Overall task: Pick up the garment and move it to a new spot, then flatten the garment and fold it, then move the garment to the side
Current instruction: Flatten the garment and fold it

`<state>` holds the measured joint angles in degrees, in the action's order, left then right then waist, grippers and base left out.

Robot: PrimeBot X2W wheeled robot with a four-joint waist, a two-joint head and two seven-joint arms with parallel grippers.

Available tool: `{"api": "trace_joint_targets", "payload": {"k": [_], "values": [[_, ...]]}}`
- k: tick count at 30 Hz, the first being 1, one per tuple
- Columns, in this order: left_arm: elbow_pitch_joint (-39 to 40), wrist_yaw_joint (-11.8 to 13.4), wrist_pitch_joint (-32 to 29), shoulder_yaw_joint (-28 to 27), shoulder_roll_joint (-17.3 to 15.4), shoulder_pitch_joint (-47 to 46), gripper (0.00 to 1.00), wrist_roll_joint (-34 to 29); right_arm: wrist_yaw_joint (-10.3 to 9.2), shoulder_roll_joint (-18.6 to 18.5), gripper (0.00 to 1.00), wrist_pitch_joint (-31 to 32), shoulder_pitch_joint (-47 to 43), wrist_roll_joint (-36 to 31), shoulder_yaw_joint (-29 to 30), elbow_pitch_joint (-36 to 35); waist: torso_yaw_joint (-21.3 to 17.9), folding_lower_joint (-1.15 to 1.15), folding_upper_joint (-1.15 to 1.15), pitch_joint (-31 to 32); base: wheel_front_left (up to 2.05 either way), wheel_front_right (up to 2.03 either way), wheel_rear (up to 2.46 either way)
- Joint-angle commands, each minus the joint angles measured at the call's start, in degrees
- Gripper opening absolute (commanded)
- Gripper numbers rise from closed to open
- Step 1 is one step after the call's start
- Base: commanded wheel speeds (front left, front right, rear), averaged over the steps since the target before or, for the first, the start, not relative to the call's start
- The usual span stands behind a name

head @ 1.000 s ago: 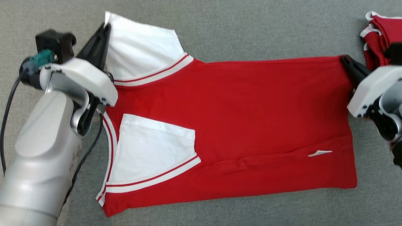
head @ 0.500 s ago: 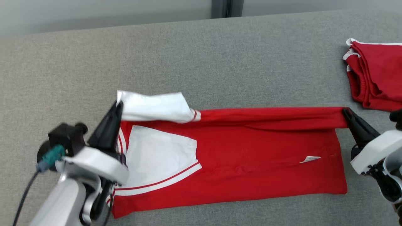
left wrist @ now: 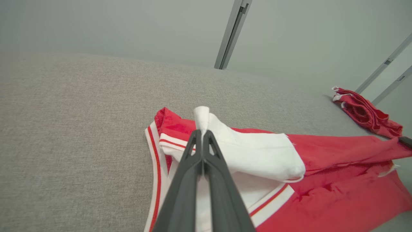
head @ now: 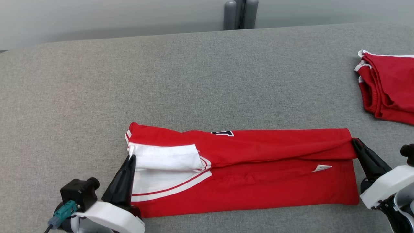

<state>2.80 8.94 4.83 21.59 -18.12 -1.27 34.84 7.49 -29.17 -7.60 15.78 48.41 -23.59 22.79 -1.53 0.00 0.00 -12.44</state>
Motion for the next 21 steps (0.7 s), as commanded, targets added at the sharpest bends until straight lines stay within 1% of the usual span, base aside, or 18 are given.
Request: {"api": "trace_joint_targets", "payload": {"k": [1, 2, 3, 5, 6, 7, 10, 11, 12, 17, 21], "values": [[-0.29, 0.22, 0.31, -0.04, 0.01, 0.58, 0.00, 0.23, 0.02, -0.17, 0.00, -0.30, -0.73, -1.03, 0.72, -0.28, -0.01, 0.00, 0.00, 0.10, 0.00, 0.00, 0.00], [-0.48, 0.22, 0.43, 0.05, 0.30, 0.95, 0.00, 0.54, 0.02, 0.02, 0.04, -0.39, -1.37, -1.85, 1.03, -0.36, -0.03, 0.00, 0.00, 0.19, 0.00, 0.00, 0.00], [-0.65, 0.25, 0.54, 0.18, 0.41, 1.22, 0.00, 0.54, 0.02, 0.38, 0.18, -0.60, -1.99, -2.53, 1.42, -0.53, -0.04, 0.00, 0.00, 0.29, 0.00, 0.00, 0.00], [-1.00, 0.06, 0.71, 0.37, 0.80, 1.94, 0.00, 1.14, 0.02, 1.32, 0.53, -0.93, -3.28, -3.62, 2.50, -0.92, -0.05, 0.00, 0.00, 0.48, 0.00, 0.00, 0.00], [-1.17, -0.07, 0.74, 0.54, 1.05, 2.26, 0.00, 1.32, 0.02, 1.70, 0.99, -1.21, -3.94, -4.12, 3.05, -1.19, -0.05, 0.00, 0.00, 0.56, 0.00, 0.00, 0.00], [-1.24, -0.35, 0.82, 0.65, 1.29, 2.57, 0.00, 1.79, 0.02, 2.05, 1.00, -1.49, -4.59, -4.49, 3.81, -1.51, -0.07, 0.00, 0.00, 0.63, 0.00, 0.00, 0.00], [-1.30, -0.73, 1.31, 0.82, 1.57, 3.80, 0.70, 2.48, 0.02, 3.27, 1.00, -2.54, -7.04, -5.87, 6.07, -2.46, -0.19, 0.00, 0.00, 0.93, 0.00, 0.00, 0.00], [-1.36, -0.87, 1.43, 0.80, 1.52, 4.32, 0.89, 2.71, 0.02, 3.76, 1.00, -2.89, -7.86, -6.20, 7.05, -2.79, -0.22, 0.00, 0.00, 1.07, 0.00, 0.00, 0.00], [-1.53, -0.53, 1.81, 0.35, 1.52, 5.35, 1.00, 3.30, 0.02, 4.56, 1.00, -3.37, -9.70, -6.64, 9.00, -3.45, -0.23, 0.00, 0.00, 1.53, 0.00, 0.00, 0.00], [-1.39, 0.27, 1.52, -1.06, 0.85, 8.37, 1.00, 5.18, 0.02, 6.11, 1.00, -4.37, -13.84, -7.54, 14.65, -5.40, -0.21, 0.00, 0.00, 2.80, 0.00, 0.00, 0.00], [-0.97, 1.74, 2.75, -2.36, -0.11, 9.34, 1.00, 4.22, 0.02, 7.41, 1.00, -4.08, -16.38, -8.62, 18.73, -6.88, 0.04, 0.00, 0.00, 3.68, 0.00, 0.00, 0.00]]}}
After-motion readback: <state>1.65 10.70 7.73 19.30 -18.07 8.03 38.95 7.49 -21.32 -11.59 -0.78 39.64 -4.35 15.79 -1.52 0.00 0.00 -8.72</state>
